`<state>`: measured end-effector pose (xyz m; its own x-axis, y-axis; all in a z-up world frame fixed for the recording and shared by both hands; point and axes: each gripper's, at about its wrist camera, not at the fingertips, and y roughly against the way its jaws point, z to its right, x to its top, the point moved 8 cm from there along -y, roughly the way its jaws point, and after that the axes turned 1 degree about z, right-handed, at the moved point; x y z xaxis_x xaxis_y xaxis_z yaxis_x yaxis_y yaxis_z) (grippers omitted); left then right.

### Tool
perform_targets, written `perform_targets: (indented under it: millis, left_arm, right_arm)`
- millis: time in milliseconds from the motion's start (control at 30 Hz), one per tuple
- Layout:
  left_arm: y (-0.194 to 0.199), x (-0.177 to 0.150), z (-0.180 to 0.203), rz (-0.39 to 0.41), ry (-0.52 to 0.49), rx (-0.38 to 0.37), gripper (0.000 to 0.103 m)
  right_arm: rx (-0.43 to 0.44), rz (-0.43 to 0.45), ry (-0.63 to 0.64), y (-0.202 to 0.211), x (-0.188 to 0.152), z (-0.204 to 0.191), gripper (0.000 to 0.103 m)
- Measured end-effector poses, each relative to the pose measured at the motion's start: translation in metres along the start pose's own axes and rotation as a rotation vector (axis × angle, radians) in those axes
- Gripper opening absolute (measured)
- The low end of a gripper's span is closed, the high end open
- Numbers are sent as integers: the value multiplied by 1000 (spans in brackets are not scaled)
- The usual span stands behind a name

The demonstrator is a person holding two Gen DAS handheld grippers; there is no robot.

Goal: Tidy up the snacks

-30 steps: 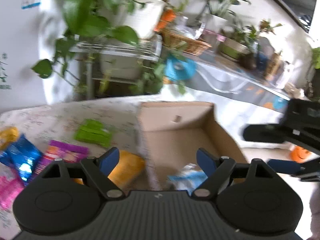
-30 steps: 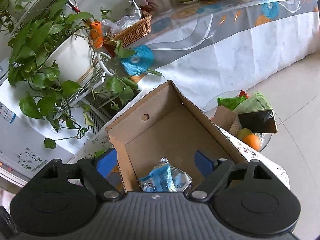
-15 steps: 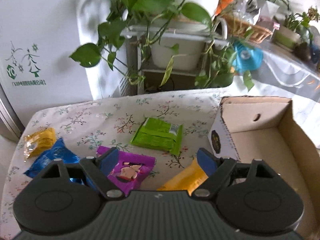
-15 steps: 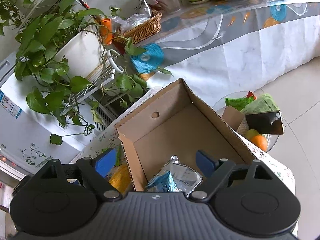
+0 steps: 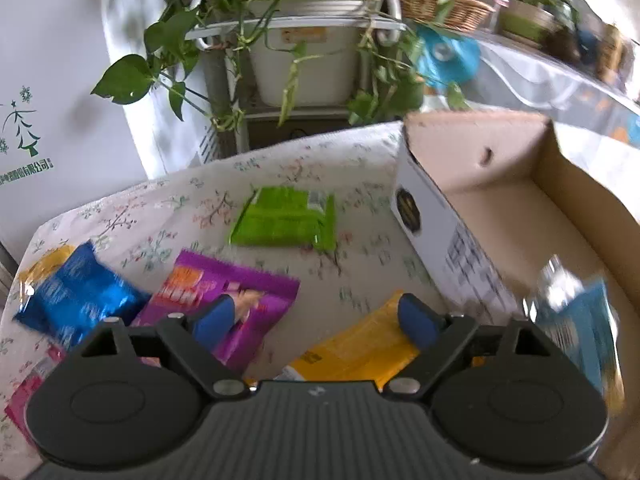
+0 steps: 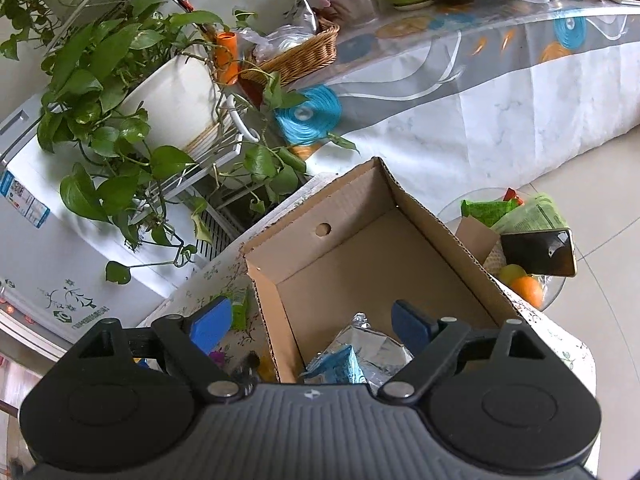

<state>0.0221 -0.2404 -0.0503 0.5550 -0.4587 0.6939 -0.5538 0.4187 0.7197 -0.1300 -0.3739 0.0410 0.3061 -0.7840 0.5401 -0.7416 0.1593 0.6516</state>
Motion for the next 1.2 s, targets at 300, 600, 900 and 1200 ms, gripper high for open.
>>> perform_targets:
  millis: [300, 600, 900, 1200]
  left_arm:
    - [45, -41, -20, -5, -55, 8, 89]
    - [85, -95, -75, -95, -27, 120, 89]
    - [121, -112, -96, -77, 86, 100, 89]
    - [132, -105, -84, -69, 102, 1, 89]
  right_arm:
    - [-14, -13, 34, -7, -3, -4, 92]
    - [-4, -52, 168, -19, -20, -27, 92]
    - [6, -86, 257, -18, -44, -42, 92]
    - [-11, -132, 196, 26, -104, -27, 94]
